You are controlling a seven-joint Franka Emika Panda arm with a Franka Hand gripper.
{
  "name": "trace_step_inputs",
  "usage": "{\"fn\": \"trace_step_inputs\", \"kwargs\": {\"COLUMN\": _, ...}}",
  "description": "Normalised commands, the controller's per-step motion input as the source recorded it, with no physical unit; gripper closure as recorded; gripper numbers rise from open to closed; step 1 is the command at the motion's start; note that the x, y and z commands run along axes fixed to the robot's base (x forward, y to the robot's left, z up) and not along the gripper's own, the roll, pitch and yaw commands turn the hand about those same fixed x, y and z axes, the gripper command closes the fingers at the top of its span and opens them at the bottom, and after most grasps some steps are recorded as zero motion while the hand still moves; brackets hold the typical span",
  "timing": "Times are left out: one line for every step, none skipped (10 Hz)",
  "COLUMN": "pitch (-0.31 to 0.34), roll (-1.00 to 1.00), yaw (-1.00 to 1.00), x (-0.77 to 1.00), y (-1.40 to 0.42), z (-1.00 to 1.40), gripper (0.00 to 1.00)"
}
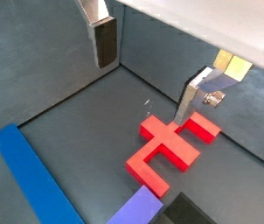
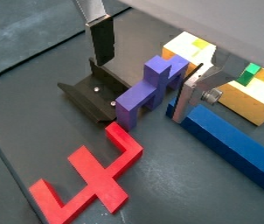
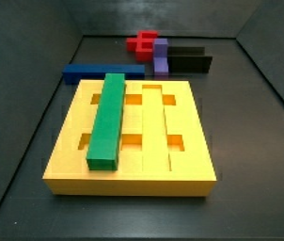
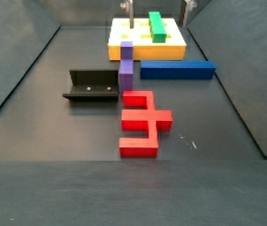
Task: Pick up the blue object. Move up. Move to above the board. Insert the blue object.
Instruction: Pick up the blue object.
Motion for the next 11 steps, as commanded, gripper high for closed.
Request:
{"fn": "trace_step_inputs", "kwargs": {"pitch": 0.010, "roll": 0.00, "yaw": 0.00, "x": 0.06, "y": 0.00, "z": 0.00, "gripper": 0.00}}
{"fn": "trace_step_inputs", "kwargs": {"pitch": 0.000, "roll": -0.03, "yaw": -0.13, "x": 0.00, "y": 0.00, "z": 0.00, "gripper": 0.00}}
{"fn": "trace_step_inputs", "kwargs": {"pitch": -0.001, "roll": -0.04, "yaw": -0.24, "x": 0.01, "y": 0.00, "z": -0.02, "gripper": 0.00}}
{"fn": "trace_step_inputs", "kwargs": {"pitch": 0.000, "roll": -0.04, "yaw": -0.30, "x": 0.02, "y": 0.00, "z": -0.02, "gripper": 0.00}}
{"fn": "trace_step_inputs", "kwargs": {"pitch": 0.000, "roll": -0.05, "yaw": -0.33, "x": 0.04, "y": 0.00, "z": 0.00, "gripper": 0.00}}
{"fn": "trace_step_inputs", "kwargs": {"pitch": 0.000, "roll": -0.03, "yaw": -0.46, "x": 0.00, "y": 0.00, "z": 0.00, "gripper": 0.00}}
{"fn": "trace_step_inputs", "kwargs": {"pitch": 0.000, "roll": -0.04, "yaw": -0.77, "x": -0.04, "y": -0.21, "z": 0.00, "gripper": 0.00}}
{"fn": "trace_step_inputs", "kwargs": {"pitch": -0.019, "roll": -0.06, "yaw": -0.68, "x": -0.16, "y": -0.28, "z": 0.00, "gripper": 0.00}}
{"fn": "trace_step_inputs", "kwargs": {"pitch": -0.037, "roll": -0.08, "yaw": -0.68, "x": -0.09, "y": -0.36, "z": 0.00, "gripper": 0.00}}
{"fn": "trace_step_inputs", "kwargs": {"pitch": -0.007, "roll": -0.05, "yaw": -0.82, "x": 0.00, "y": -0.29, "z": 0.00, "gripper": 0.00}}
{"fn": "trace_step_inputs", "kwargs": {"pitch": 0.000, "roll": -0.02, "yaw": -0.87, "x": 0.00, "y": -0.27, "z": 0.00, "gripper": 0.00}}
